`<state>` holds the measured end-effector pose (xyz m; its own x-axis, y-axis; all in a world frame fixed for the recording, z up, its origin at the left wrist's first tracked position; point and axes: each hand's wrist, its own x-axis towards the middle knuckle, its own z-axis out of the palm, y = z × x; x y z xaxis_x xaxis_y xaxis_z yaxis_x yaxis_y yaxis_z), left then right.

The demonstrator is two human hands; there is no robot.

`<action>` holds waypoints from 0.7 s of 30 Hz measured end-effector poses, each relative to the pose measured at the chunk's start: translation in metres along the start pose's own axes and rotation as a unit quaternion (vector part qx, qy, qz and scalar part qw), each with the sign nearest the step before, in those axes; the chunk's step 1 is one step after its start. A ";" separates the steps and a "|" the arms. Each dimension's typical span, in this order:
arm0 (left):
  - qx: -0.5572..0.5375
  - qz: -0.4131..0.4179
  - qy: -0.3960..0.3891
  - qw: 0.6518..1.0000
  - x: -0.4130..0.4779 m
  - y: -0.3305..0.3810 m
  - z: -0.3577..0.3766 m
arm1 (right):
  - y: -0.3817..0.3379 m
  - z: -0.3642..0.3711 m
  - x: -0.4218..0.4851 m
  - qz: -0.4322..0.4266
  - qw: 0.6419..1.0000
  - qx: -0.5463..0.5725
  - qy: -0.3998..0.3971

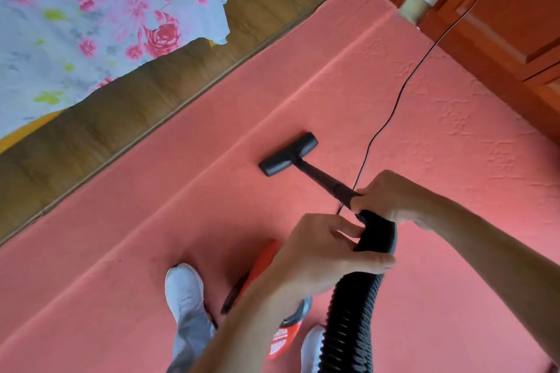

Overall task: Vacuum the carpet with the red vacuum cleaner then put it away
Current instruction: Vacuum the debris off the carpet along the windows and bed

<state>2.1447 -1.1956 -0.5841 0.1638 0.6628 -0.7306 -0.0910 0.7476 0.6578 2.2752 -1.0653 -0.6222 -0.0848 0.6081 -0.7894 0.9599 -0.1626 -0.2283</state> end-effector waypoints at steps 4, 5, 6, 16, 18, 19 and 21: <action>0.010 0.001 0.069 0.998 0.019 0.000 0.021 | 0.006 -0.001 0.020 -0.040 0.999 -0.004 0.005; 0.013 -0.001 0.096 0.995 0.027 -0.004 0.022 | 0.003 0.002 0.029 -0.058 0.998 -0.003 0.013; 0.014 -0.003 0.121 0.993 0.034 -0.008 0.022 | -0.001 0.006 0.038 -0.077 0.997 -0.004 0.022; -0.023 -0.019 0.104 0.994 0.037 -0.034 0.032 | 0.015 0.029 0.053 -0.100 0.989 -0.112 -0.005; -0.049 -0.020 0.052 0.997 0.026 -0.020 0.018 | 0.007 0.011 0.047 -0.073 0.989 -0.129 -0.016; -0.052 -0.013 0.021 0.998 0.019 -0.012 0.009 | 0.004 0.001 0.044 -0.058 0.990 -0.130 -0.021; -0.042 0.003 -0.013 0.999 0.012 0.002 -0.007 | -0.002 -0.015 0.039 -0.030 0.992 -0.117 -0.023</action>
<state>2.1398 -1.1858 -0.5928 0.1891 0.6664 -0.7212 -0.1732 0.7456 0.6435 2.2742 -1.0301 -0.6438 -0.1507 0.5744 -0.8046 0.9880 0.0606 -0.1418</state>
